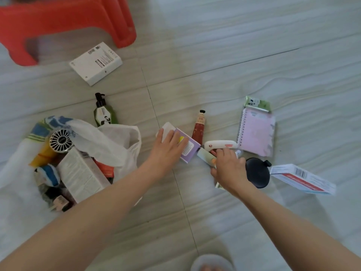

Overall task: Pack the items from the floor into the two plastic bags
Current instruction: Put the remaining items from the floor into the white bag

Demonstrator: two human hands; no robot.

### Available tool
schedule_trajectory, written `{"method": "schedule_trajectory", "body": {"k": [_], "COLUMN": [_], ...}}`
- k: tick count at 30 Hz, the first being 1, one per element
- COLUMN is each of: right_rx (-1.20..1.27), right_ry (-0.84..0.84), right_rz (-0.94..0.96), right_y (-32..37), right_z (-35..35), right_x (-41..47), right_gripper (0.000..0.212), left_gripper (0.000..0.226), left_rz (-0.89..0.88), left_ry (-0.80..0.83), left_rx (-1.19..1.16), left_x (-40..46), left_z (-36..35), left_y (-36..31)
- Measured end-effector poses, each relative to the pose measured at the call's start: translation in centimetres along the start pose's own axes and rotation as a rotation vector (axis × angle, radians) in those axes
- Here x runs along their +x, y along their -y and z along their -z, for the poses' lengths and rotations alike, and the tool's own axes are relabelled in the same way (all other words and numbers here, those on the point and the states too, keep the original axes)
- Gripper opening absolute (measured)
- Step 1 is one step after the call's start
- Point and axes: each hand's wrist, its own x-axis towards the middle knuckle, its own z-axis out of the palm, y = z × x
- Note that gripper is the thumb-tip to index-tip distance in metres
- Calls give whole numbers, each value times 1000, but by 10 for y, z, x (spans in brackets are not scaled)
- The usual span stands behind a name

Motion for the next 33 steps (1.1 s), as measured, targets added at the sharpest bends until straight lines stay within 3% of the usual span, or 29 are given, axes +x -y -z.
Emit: {"method": "schedule_trajectory", "body": {"k": [12, 16, 20, 23, 26, 29, 31, 33], "right_rx": [-65, 59, 291, 522, 643, 592, 382, 141], "right_ry": [-44, -252, -420, -493, -482, -391, -357, -282], "right_rz": [114, 81, -18, 3, 158, 423, 620, 757], "right_y": [-5, -6, 10, 37, 77, 122, 153, 184], "right_z": [17, 29, 56, 89, 119, 137, 137, 133], "right_x": [-19, -29, -41, -58, -81, -100, -104, -101], "right_gripper": [23, 18, 21, 25, 22, 22, 31, 38], "left_gripper": [63, 65, 74, 78, 78, 70, 67, 69], "left_rz": [-71, 81, 130, 247, 462, 795, 996, 1091], "left_ry": [71, -62, -332, -545, -616, -528, -368, -274], "left_rx": [-155, -398, -467, -494, -567, -636, -667, -680], "left_x": [-20, -46, -79, -111, -158, -204, -226, -240], "left_z": [14, 25, 54, 78, 89, 76, 58, 44], "left_y": [-18, -17, -16, -7, 19, 50, 66, 78]}}
